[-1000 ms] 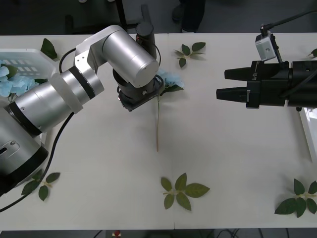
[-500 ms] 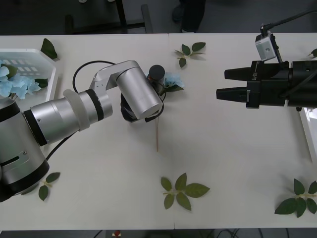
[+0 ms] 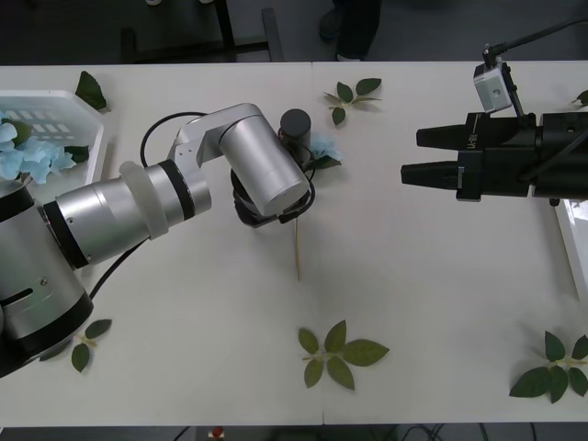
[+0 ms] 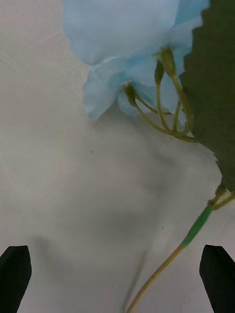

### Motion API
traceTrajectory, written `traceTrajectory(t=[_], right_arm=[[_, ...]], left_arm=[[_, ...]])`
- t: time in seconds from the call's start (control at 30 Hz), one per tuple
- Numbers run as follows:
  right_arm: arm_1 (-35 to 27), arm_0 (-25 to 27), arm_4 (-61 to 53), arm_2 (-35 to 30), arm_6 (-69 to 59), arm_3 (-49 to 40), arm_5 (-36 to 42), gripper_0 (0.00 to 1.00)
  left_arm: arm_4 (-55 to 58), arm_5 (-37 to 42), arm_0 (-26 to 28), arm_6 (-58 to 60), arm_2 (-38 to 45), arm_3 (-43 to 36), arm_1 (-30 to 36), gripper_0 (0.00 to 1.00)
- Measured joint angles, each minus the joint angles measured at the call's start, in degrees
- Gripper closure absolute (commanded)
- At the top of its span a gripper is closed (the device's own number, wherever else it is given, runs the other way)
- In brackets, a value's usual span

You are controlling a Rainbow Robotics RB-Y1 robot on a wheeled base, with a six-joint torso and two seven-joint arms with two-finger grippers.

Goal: Place the red flowers into the right box and the blue flowers into the left box. If a person shows an open palm, hand one flower to the person first, then continue sorting.

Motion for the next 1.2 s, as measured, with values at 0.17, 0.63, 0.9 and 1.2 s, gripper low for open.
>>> traceTrajectory(t=[0.17,0.63,0.9,1.2], right_arm=[[0.0,0.0,0.0,0.0,0.0,0.0,-0.02,0.15],[0.0,0.0,0.0,0.0,0.0,0.0,-0.4,0.15],[0.0,-0.01,0.0,0.0,0.0,0.0,-0.4,0.16],[0.0,-0.02,0.0,0.0,0.0,0.0,-0.4,0.15]], left_arm=[[0.01,1.87,-0.81,0.96,0.06,-1.49,0.0,0.0],[-4.76,-2.48,-0.98,1.66,-1.11,6.28,-7.68,0.0],[-6.95,-5.93,-1.36,1.66,-5.64,11.34,-10.79,0.0],[-11.39,-10.16,-2.47,1.64,-8.88,13.25,-10.87,0.36]])
